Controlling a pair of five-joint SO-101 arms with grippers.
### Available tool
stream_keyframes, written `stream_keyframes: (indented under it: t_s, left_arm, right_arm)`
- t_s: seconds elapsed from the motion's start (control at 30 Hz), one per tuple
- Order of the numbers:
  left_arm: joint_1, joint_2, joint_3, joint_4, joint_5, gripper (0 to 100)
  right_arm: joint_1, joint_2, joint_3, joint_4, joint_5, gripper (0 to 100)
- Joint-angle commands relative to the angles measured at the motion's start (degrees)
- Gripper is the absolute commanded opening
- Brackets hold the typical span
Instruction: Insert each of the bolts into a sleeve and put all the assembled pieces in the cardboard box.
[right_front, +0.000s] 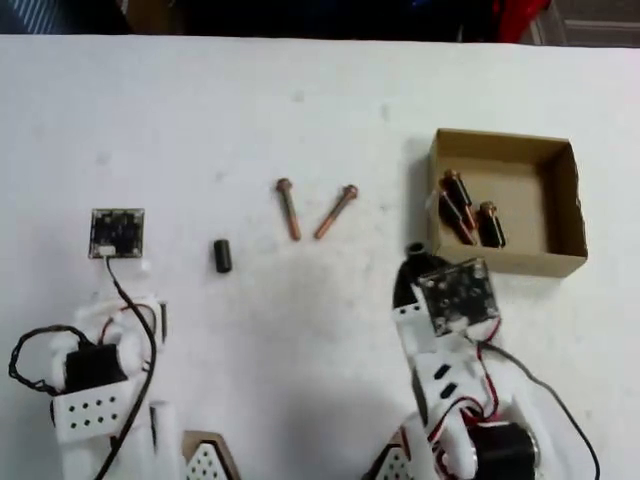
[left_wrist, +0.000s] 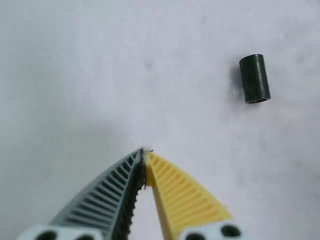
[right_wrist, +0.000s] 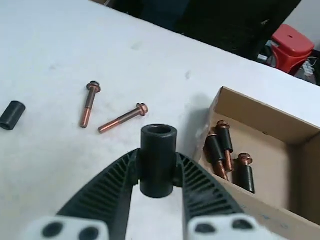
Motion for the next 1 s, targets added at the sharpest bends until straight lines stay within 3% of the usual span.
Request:
stream_keyframes:
  t_s: [0.0, 0.4, 0.57, 0.8, 0.97]
  left_arm:
    - [3.65, -0.57, -1.67, -1.32, -0.35, 2]
    - [15.52, 1.63, -13.80, 4.92, 0.09, 2]
    - [18.86, 15.43, -21.10, 3.78, 1.85, 2]
    - [25.89, 33.36, -32.26, 0.97, 2.37, 2]
    - [27.30, 45.14, -40.35, 0.79, 2.46, 2]
  right_arm:
    - [-2.68, -0.13, 2.37, -4.09, 0.18, 1.9]
    - [-3.03, -0.13, 14.15, -13.41, 0.18, 1.9]
    - [-2.68, -0.22, 17.49, -18.24, 0.18, 1.9]
    - [-2.51, -0.22, 18.64, -18.51, 0.18, 1.9]
    - [-2.51, -0.22, 18.90, -18.51, 0.18, 1.9]
